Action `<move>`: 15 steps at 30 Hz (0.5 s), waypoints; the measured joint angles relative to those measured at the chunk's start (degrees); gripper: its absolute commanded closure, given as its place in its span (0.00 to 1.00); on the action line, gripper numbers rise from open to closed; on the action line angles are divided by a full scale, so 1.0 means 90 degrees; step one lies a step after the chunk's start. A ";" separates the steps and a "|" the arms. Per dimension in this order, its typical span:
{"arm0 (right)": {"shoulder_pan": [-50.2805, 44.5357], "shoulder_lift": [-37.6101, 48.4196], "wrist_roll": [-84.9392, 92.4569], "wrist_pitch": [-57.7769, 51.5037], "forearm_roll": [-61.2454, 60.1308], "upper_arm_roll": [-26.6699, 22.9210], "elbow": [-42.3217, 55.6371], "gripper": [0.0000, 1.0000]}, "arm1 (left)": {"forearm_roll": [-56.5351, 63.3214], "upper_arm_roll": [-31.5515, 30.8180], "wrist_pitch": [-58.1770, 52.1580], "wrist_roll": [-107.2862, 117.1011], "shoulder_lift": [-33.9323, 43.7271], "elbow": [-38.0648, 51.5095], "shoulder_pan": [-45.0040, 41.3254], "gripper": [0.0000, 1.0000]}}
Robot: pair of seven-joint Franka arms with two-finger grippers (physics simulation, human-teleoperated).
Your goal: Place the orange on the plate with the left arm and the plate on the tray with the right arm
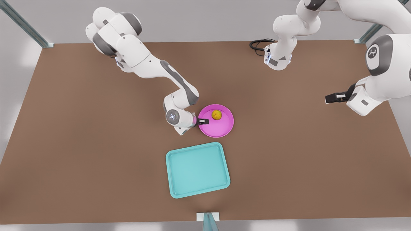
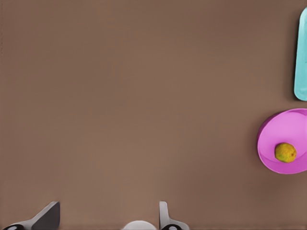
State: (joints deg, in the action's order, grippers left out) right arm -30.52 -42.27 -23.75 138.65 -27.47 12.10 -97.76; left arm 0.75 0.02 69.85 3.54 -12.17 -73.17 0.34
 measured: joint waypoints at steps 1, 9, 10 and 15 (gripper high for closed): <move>-0.0041 -0.0041 -0.0016 0.0042 -0.0001 -0.0003 0.0005 0.00 | -0.0002 -0.0001 -0.0003 -0.0013 -0.0015 0.0006 -0.0002 0.00; -0.0041 -0.0095 -0.0069 0.0206 -0.0050 -0.0004 0.0010 0.38 | -0.0006 0.0000 0.0026 -0.0093 -0.0133 0.0039 0.0000 0.00; -0.0029 -0.0095 -0.0062 0.0214 -0.0061 -0.0002 0.0010 0.41 | -0.0004 0.0012 0.0028 -0.0101 -0.0137 0.0040 0.0001 0.00; 0.0048 -0.0095 -0.0096 0.0208 -0.0031 0.0002 0.0020 0.75 | 0.0000 0.0022 0.0003 -0.0133 -0.0125 0.0042 -0.0007 0.00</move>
State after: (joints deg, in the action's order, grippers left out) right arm -30.08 -43.13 -24.61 140.51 -27.76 12.12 -97.57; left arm 0.75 0.22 69.88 2.34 -13.29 -72.80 0.28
